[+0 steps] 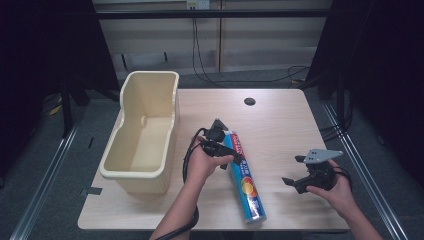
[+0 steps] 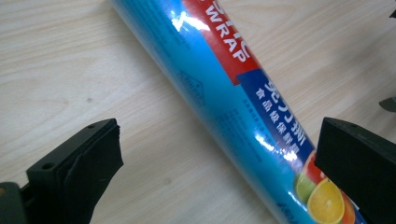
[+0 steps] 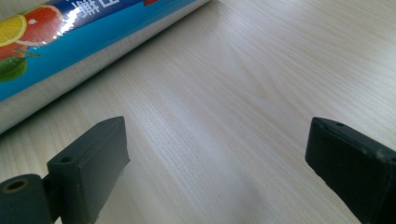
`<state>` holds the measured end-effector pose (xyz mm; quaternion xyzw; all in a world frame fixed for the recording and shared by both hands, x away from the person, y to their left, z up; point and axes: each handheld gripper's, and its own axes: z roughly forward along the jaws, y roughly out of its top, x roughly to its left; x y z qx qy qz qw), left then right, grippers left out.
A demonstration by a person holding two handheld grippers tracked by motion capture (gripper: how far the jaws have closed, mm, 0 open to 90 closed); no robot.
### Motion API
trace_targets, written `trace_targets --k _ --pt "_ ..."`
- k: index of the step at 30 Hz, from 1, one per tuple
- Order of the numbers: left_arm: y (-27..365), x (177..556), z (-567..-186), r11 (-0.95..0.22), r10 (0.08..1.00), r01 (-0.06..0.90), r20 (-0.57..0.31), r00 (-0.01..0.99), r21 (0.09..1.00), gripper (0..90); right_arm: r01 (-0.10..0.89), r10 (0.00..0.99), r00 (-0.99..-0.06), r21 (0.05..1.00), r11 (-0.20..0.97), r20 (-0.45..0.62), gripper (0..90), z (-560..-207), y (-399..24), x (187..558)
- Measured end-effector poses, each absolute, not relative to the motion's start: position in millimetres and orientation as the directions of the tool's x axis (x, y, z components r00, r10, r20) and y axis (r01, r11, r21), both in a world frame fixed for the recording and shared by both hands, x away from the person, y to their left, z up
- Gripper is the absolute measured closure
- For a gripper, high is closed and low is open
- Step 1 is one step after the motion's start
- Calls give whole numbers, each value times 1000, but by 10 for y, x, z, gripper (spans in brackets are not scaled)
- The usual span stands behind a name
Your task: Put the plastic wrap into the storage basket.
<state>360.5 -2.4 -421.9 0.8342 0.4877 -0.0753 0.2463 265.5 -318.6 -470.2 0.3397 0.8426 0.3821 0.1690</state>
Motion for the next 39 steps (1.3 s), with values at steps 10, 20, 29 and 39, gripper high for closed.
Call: trace_targets --k 10,20,29,39 --pt "-269 3583 -4402 -377 811 882 -359 462 283 8 428 702 -712 774 467 -30 50 -4678 -3170 2648" --pt "-421 3531 -4571 -393 809 885 -364 462 251 8 429 722 -691 784 449 -35 44 -4664 -3175 2652" --pt "-506 3520 -4653 -414 814 880 -340 472 231 0 426 728 -685 793 436 -33 45 -4653 -3184 2655" --pt "-509 3577 -4692 -393 825 911 -390 408 121 116 427 733 -679 796 429 -31 46 -4649 -3204 2655"
